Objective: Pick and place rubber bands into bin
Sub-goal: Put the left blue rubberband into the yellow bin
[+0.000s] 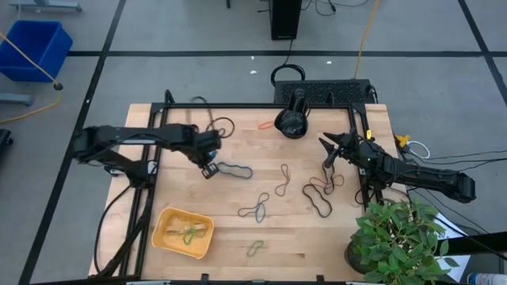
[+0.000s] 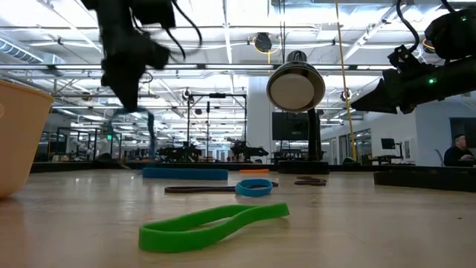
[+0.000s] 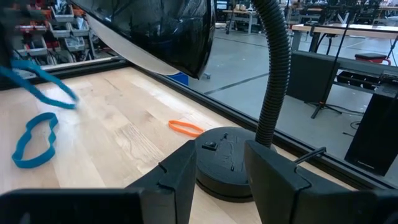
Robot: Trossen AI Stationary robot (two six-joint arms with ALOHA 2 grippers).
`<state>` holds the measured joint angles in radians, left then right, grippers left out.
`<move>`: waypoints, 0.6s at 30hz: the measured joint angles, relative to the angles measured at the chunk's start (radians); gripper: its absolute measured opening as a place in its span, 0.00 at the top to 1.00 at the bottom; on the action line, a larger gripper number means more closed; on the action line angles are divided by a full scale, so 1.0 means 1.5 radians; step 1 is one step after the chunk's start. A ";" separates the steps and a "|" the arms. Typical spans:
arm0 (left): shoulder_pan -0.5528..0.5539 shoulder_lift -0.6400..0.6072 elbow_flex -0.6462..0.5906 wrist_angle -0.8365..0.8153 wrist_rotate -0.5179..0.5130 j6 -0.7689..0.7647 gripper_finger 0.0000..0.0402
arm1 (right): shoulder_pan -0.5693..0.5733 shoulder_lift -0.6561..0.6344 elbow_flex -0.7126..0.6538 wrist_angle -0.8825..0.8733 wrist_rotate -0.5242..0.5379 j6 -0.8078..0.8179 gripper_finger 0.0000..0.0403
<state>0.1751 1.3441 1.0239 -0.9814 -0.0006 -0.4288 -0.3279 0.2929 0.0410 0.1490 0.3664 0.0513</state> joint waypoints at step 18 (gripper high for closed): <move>-0.206 -0.271 0.000 0.188 0.060 0.032 0.99 | 0.000 0.000 0.000 0.002 -0.001 0.001 0.68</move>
<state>-0.1333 0.9376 1.0241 -0.6998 0.0895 -0.3805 -0.3279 0.2931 0.0410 0.1520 0.3656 0.0521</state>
